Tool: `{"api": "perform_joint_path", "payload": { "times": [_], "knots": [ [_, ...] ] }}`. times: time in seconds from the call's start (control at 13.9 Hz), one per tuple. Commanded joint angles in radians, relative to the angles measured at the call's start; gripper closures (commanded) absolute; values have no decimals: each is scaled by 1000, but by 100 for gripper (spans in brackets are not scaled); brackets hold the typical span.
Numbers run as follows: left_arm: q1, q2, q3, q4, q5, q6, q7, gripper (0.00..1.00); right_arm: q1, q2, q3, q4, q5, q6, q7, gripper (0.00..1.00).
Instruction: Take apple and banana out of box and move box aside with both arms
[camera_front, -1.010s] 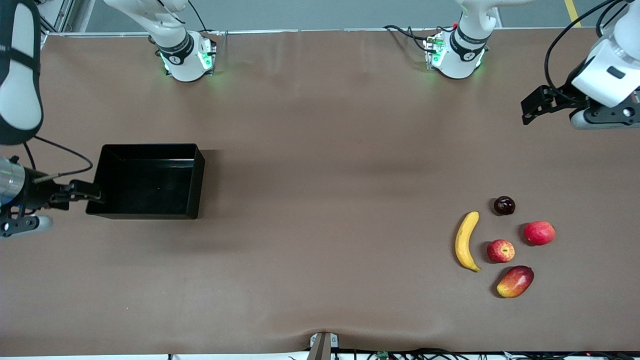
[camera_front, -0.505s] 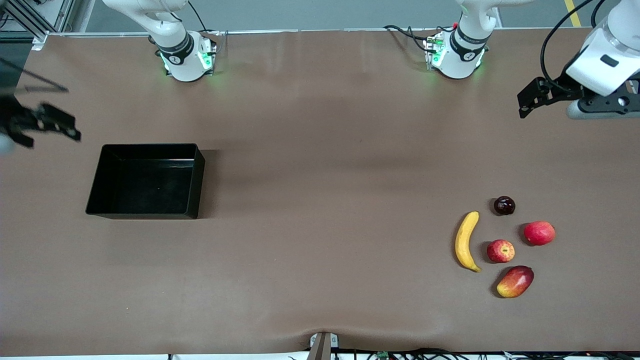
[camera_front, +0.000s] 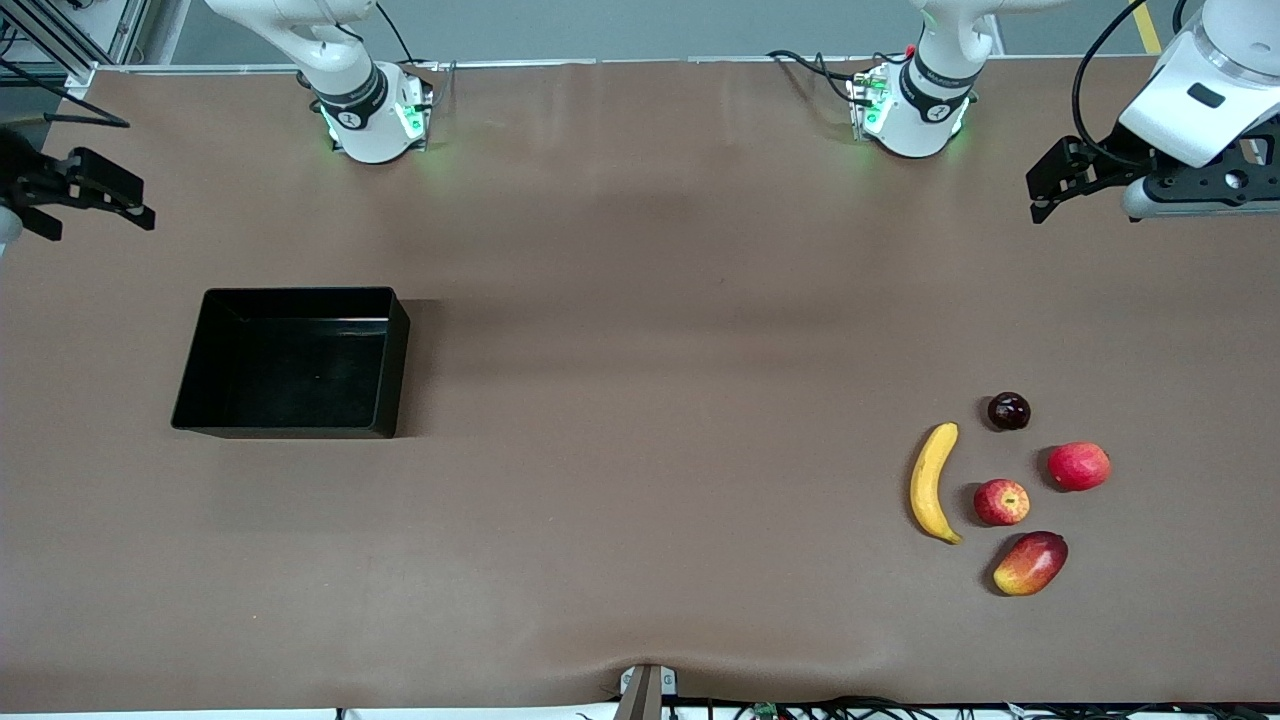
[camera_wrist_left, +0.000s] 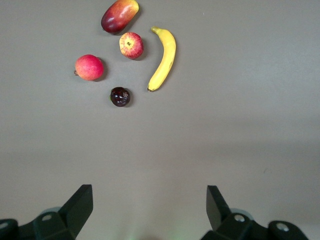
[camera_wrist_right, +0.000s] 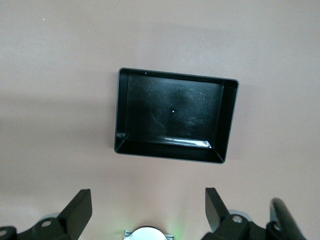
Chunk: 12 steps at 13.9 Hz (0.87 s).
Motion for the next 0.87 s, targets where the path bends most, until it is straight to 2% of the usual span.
{"api": "perform_joint_path", "payload": {
  "times": [0.0,0.22,0.79],
  "knots": [
    [6,-16,-3,-6,-3,3,-4,0,-4,-23,12,-12,-7,7,21,0],
    [7,-10,0,15,-3,3,-4,0,-8,-18,9,-7,40,22,21,0],
    [15,-8,8,28,-12,-13,4,0,-11,-18,8,-2,36,16,20,0]
  ]
}}
